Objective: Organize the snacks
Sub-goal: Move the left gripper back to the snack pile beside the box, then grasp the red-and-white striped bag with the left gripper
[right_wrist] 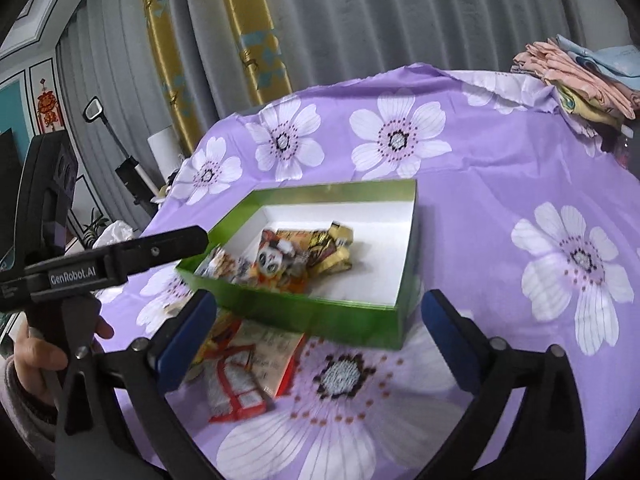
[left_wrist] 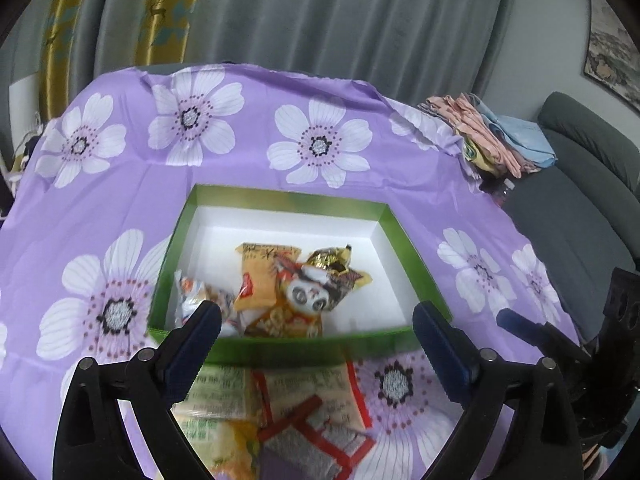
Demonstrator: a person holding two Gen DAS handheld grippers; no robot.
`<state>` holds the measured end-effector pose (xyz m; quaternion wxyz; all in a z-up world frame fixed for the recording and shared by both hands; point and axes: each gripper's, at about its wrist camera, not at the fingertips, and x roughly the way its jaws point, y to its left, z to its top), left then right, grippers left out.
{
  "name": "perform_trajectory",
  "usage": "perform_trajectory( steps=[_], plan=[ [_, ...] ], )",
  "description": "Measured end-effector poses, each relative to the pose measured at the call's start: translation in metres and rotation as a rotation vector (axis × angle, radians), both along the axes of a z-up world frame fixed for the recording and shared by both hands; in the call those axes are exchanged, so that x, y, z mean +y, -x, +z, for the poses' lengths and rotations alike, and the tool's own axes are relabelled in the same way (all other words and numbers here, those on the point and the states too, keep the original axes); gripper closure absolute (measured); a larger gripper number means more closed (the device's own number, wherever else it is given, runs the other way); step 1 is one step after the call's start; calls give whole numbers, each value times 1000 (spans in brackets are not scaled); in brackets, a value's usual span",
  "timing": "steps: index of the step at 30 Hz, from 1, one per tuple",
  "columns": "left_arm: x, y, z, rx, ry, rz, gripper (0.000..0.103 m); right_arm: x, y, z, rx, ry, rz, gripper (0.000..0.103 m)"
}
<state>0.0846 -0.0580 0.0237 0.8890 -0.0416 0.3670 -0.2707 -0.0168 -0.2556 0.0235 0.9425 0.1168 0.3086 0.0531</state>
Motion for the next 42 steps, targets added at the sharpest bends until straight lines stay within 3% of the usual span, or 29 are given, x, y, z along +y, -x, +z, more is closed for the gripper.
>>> perform_trajectory(
  steps=[7, 17, 26, 29, 32, 35, 39, 42],
  plan=[
    [33, 14, -14, 53, 23, 50, 7, 12, 14, -17, 47, -27, 50, 0],
    [60, 47, -64, 204, 53, 83, 7, 27, 29, -42, 98, -24, 115, 0],
    [50, 78, -94, 340, 116, -8, 7, 48, 30, -58, 146, 51, 242, 4],
    [43, 77, -95, 332, 85, 3, 7, 50, 23, -66, 182, 69, 258, 9],
    [43, 73, -94, 358, 171, -33, 7, 52, 18, -76, 226, 82, 304, 19],
    [35, 73, -92, 335, 160, -52, 7, 58, 17, -83, 251, 132, 344, 24],
    [25, 64, -101, 387, 208, -54, 7, 70, 11, -86, 240, 139, 404, 29],
    [18, 59, -102, 373, 208, -43, 7, 78, 1, -86, 228, 143, 418, 33]
  ],
)
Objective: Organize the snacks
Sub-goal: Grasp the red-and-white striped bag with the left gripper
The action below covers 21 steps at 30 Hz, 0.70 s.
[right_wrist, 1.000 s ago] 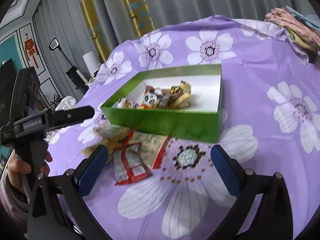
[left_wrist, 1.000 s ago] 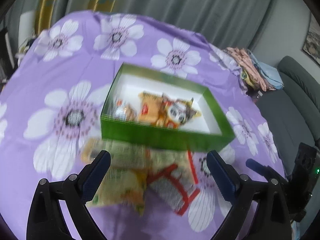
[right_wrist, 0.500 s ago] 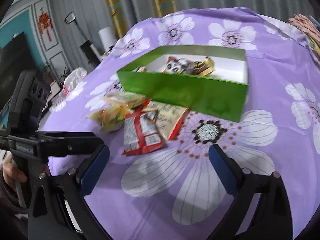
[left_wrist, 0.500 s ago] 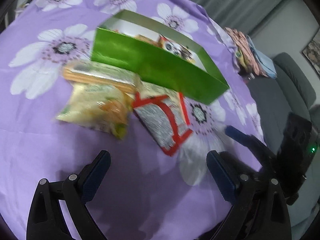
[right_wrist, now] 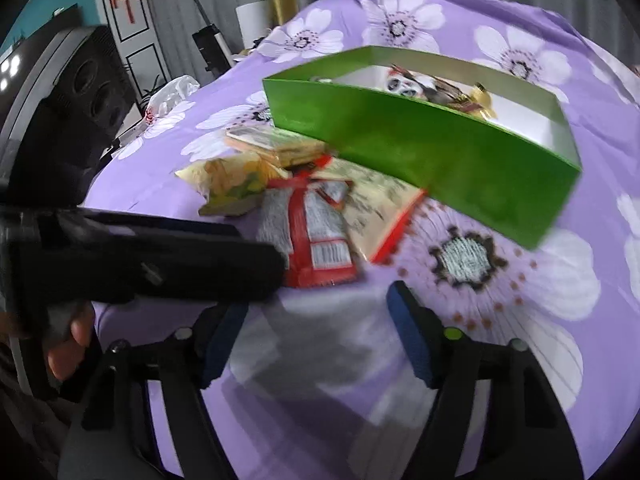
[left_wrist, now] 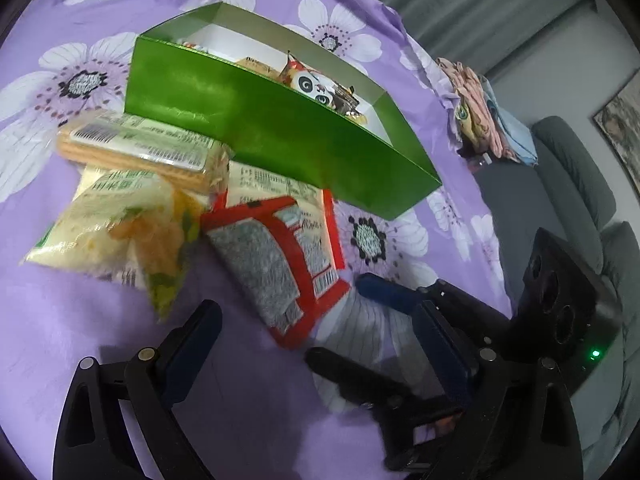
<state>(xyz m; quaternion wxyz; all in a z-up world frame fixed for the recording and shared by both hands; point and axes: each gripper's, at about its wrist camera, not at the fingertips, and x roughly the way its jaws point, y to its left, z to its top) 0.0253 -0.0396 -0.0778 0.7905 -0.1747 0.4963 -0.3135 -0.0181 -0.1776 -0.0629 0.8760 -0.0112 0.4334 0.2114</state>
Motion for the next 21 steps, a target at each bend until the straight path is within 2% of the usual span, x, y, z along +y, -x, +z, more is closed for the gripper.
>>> perform_trajectory(
  steps=[2, 8, 10, 13, 17, 19, 21],
  plan=[
    [-2, -4, -1, -2, 1, 9, 7, 4, -8, 0, -3, -4, 8, 34],
    [4, -18, -8, 17, 24, 42, 28, 10, -24, 0, 27, -41, 31, 36],
    [6, -22, -10, 22, 25, 47, 35, 11, -26, -1, 35, -44, 35, 47],
    [10, -29, -14, 47, 36, 46, 49, 15, -27, -1, 41, -44, 42, 57],
    [10, -28, -13, 23, 26, 22, 53, 13, -25, 1, 37, -56, 20, 65],
    [10, -27, -11, 26, 44, 16, 54, 10, -21, 3, 30, -78, 7, 73],
    [7, -24, -8, 17, 46, -1, 54, 7, -13, 6, 19, -92, -8, 75]
  ],
)
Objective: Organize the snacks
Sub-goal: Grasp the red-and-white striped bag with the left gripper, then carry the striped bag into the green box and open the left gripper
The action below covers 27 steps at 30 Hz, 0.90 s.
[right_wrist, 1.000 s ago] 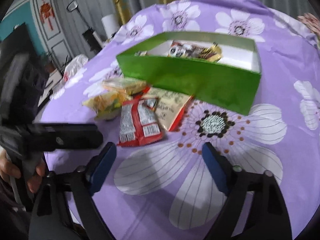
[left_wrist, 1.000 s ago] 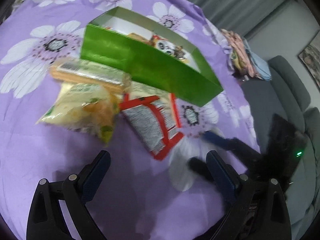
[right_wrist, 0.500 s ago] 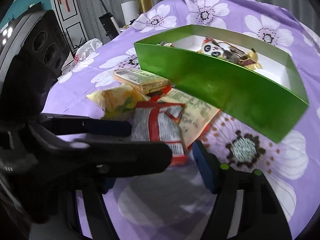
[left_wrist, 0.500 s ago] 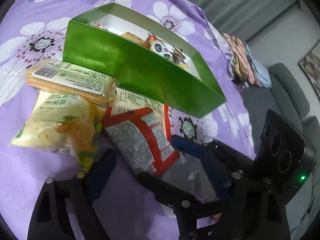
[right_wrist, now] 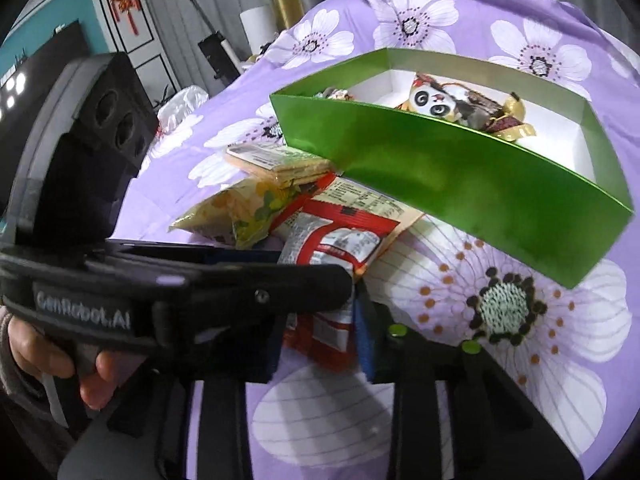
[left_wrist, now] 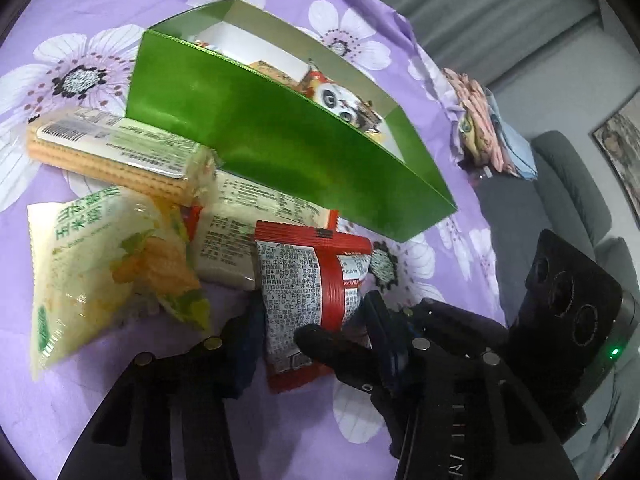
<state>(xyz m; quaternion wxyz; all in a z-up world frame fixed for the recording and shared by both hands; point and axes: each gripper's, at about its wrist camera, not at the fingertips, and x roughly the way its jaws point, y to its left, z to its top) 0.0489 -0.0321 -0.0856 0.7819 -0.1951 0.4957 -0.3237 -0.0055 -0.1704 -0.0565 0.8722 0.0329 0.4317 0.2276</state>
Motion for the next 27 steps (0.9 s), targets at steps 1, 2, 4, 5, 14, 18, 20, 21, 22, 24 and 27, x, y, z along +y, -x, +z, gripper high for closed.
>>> perform_trajectory(
  steps=[1, 2, 4, 5, 14, 18, 20, 21, 22, 24, 27],
  plan=[
    [-1, 4, 4, -14, -4, -9, 54, -1, 4, 3, -6, -8, -8, 76],
    [-3, 7, 7, -27, -6, -17, 54, -3, 7, 5, -9, -14, -13, 76],
    [-5, 14, 15, -55, -3, -37, 54, -6, 14, 12, -29, -25, -23, 77],
    [-6, 15, 19, -64, -3, -45, 54, -8, 17, 16, -39, -28, -29, 77],
    [-19, 3, 68, -166, -12, -75, 54, -19, 2, 57, -150, -39, -67, 77],
    [-20, -21, 91, -219, -11, -70, 54, -20, -22, 76, -204, -45, -78, 77],
    [-18, -39, 100, -234, -8, -61, 54, -20, -41, 83, -222, -54, -82, 77],
    [-18, -51, 104, -239, -10, -54, 54, -22, -48, 83, -225, -59, -83, 77],
    [-16, -58, 105, -239, -12, -51, 54, -23, -60, 83, -224, -65, -85, 77],
    [-13, -83, 103, -216, -5, -42, 54, -24, -77, 81, -217, -75, -90, 77],
    [-6, -111, 94, -172, 5, -28, 54, -23, -103, 73, -187, -86, -94, 77]
  ],
)
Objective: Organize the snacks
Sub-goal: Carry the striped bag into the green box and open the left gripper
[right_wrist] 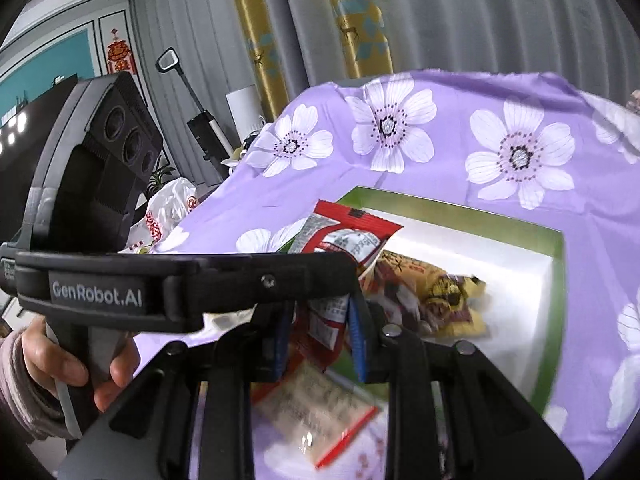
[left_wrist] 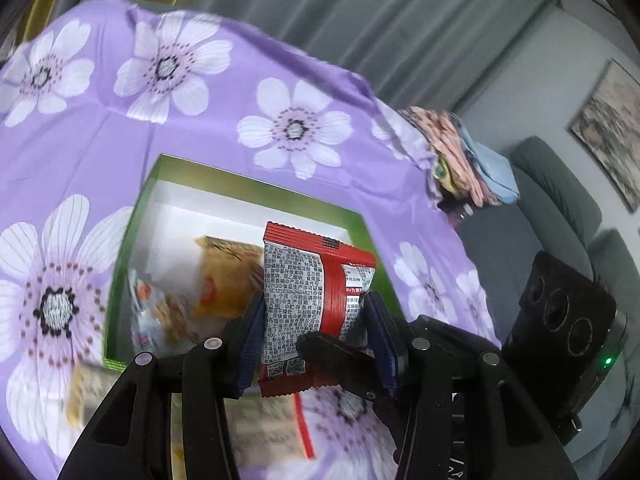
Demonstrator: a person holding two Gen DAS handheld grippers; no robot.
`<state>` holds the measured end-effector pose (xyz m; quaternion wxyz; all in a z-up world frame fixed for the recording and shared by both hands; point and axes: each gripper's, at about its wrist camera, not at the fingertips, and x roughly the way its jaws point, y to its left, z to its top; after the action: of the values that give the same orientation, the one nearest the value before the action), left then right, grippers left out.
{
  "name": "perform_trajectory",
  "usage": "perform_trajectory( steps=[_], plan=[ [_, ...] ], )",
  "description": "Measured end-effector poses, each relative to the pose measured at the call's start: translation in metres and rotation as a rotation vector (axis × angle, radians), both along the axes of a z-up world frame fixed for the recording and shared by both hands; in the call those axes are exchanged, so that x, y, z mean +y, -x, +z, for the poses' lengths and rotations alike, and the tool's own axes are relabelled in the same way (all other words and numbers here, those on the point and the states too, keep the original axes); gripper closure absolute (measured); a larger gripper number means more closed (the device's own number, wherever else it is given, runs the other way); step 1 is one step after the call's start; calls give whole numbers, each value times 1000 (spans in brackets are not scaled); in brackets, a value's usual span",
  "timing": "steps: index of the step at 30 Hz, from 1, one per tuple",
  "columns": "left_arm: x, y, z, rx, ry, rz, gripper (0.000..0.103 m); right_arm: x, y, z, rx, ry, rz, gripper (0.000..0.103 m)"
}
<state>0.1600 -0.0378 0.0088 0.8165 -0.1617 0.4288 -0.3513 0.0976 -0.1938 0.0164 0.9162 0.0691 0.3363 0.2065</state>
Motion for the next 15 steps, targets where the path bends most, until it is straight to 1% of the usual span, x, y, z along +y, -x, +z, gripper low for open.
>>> perform_trajectory(
  steps=[5, 8, 9, 10, 12, 13, 14, 15],
  plan=[
    [6, -27, -20, 51, -15, 10, 54, 10, -29, -16, 64, 39, 4, 75],
    [7, -39, -34, 84, -38, 36, 53, 17, -40, -25, 96, 85, -14, 72],
    [7, -42, -39, 91, -57, 51, 53, 18, -42, -27, 100, 106, -26, 62],
    [8, -44, -42, 97, -65, 60, 53, 19, -43, -27, 95, 121, -42, 48],
    [8, -45, -42, 99, -49, 52, 52, 17, -39, -24, 67, 137, -68, 33],
    [8, -45, -41, 93, -53, 50, 51, 15, -37, -21, 53, 134, -75, 32],
    [7, -43, -38, 80, -66, 50, 42, 11, -34, -16, 42, 128, -88, 31],
    [7, -42, -35, 63, -84, 54, 23, 8, -33, -14, 37, 127, -99, 31]
  ],
)
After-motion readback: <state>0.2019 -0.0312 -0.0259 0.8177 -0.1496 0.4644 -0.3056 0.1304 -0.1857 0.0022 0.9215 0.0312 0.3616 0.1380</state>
